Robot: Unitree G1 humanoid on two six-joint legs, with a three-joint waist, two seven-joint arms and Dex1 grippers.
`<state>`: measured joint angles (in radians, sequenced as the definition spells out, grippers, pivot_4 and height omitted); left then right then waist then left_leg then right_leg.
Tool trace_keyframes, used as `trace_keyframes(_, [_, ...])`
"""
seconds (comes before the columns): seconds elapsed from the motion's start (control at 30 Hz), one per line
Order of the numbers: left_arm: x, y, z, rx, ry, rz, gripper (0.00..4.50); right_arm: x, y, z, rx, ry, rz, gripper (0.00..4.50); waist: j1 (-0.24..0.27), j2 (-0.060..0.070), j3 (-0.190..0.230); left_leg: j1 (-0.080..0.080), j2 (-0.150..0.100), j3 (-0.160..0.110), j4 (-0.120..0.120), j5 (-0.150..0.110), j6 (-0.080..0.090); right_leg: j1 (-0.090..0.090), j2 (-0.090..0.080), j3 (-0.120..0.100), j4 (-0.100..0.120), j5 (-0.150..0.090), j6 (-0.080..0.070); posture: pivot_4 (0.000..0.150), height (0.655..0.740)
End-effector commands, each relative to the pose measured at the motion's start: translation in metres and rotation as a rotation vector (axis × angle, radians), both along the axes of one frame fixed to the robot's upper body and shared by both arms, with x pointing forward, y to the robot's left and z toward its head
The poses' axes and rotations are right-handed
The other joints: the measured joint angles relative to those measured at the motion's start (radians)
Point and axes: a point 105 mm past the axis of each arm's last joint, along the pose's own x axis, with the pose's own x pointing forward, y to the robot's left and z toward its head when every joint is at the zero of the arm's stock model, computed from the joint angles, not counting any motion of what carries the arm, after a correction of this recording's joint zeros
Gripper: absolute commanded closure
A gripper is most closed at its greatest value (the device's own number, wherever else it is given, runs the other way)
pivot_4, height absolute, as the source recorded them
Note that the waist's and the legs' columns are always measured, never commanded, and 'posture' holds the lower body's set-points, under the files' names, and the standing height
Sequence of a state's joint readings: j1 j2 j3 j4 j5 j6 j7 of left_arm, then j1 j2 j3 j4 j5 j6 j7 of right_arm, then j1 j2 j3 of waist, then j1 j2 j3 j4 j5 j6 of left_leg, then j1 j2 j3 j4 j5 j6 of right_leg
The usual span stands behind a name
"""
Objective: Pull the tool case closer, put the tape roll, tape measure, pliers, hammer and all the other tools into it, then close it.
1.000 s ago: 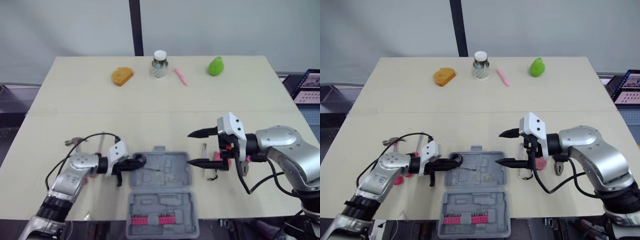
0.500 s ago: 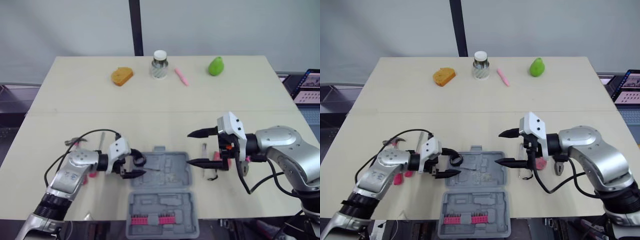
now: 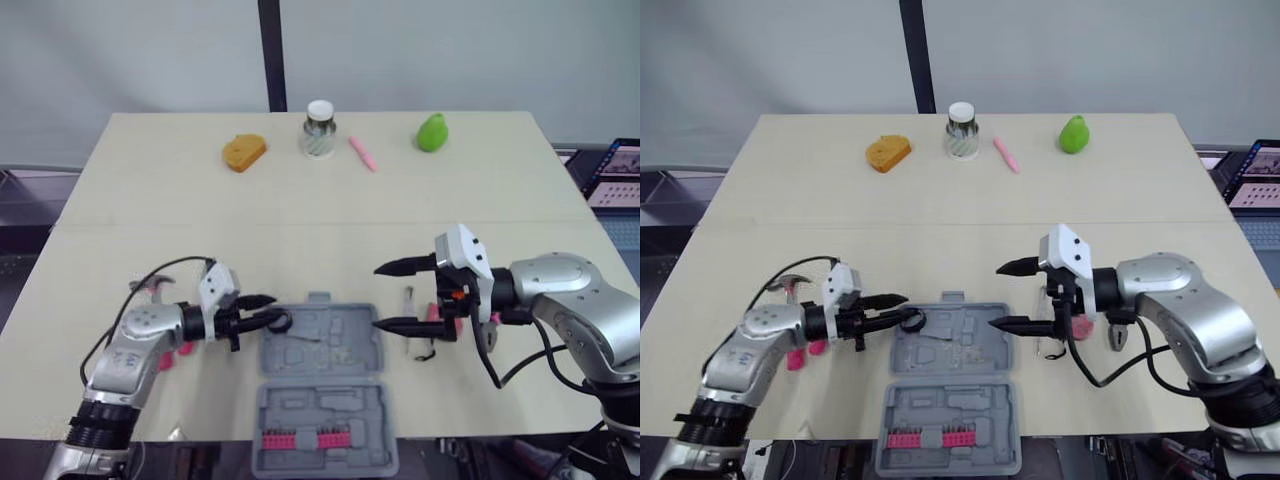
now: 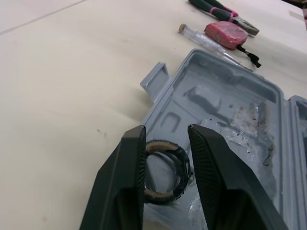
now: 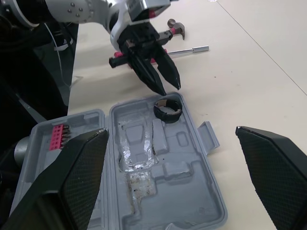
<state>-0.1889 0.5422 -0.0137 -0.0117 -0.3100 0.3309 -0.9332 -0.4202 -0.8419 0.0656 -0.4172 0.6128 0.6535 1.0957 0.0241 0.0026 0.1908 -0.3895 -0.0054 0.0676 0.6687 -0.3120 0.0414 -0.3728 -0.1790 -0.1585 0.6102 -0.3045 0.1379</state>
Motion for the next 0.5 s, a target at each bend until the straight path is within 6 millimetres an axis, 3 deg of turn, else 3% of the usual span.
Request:
trace_keyframes(0.03, [0.0013, -0.0037, -0.0003, -0.012, -0.037, 0.008, 2.68, 0.0012, -0.0016, 0.0126, 0.02, -0.056, -0.001, 0.0, 0.001, 0.0, 0.0, 0.0, 0.0, 0.0, 0.0, 0.0, 0.0, 0.0, 0.0, 0.0, 0.0, 0.0, 0.0, 0.15, 0.74])
trace_keyframes(0.5, [0.0021, -0.0073, -0.0079, -0.017, -0.062, 0.022, 2.68, 0.0007, -0.0006, 0.0121, 0.021, -0.05, 0.002, 0.0, 0.0, 0.0, 0.0, 0.0, 0.0, 0.0, 0.0, 0.0, 0.0, 0.0, 0.0, 0.0, 0.0, 0.0, 0.0, 0.15, 0.74])
